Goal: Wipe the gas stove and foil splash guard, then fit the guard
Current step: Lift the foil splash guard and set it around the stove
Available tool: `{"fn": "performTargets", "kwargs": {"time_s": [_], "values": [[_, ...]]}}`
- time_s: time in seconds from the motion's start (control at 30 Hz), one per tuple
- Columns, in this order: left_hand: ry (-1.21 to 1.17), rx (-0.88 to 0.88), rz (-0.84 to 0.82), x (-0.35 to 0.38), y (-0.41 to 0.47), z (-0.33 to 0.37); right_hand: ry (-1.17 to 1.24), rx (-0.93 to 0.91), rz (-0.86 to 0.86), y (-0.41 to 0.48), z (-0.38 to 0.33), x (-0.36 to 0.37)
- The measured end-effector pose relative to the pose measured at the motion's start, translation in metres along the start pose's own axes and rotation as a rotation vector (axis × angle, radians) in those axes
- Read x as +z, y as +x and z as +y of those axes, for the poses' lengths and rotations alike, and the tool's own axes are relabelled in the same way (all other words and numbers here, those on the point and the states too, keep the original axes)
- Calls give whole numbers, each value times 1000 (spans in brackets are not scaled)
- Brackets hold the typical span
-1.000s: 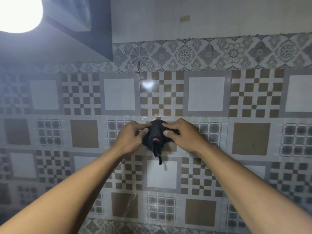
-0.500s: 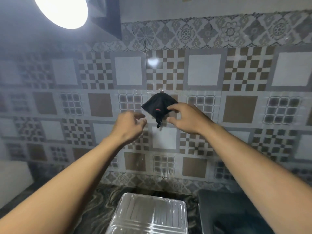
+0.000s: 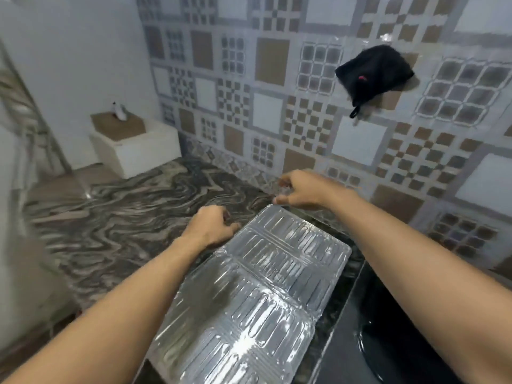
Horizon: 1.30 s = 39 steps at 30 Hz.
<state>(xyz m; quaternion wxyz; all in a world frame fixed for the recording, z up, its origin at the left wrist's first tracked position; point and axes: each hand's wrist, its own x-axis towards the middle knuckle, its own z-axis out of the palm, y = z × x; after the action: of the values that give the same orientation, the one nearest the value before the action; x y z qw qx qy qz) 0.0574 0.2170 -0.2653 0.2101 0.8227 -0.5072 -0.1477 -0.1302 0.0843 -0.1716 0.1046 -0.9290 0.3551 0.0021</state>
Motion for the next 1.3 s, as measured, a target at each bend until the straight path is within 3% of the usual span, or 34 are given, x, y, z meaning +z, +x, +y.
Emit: {"fn": "performTargets", "kwargs": {"time_s": [0.3,0.47,0.73,1.03,1.17,1.3], "values": [[92,-267,-26,52,-76,-82,-116,-210,-270,46,-32,118],[169,-332,-63,81,-82,-106,-125,-271,-377,75,-40,175],[252,-392,-117,104,-80,-120,-218,-245,-566,110,-45,205],[168,-477,-71,89,-78,-120,-326,-331,-426,116,-54,198],[86,-434,-21,47,-77,-97,-248,-338,-333,113,-51,149],[163,-320,148,-10,-81,-65,-121,-381,-185,93,-46,77]]}}
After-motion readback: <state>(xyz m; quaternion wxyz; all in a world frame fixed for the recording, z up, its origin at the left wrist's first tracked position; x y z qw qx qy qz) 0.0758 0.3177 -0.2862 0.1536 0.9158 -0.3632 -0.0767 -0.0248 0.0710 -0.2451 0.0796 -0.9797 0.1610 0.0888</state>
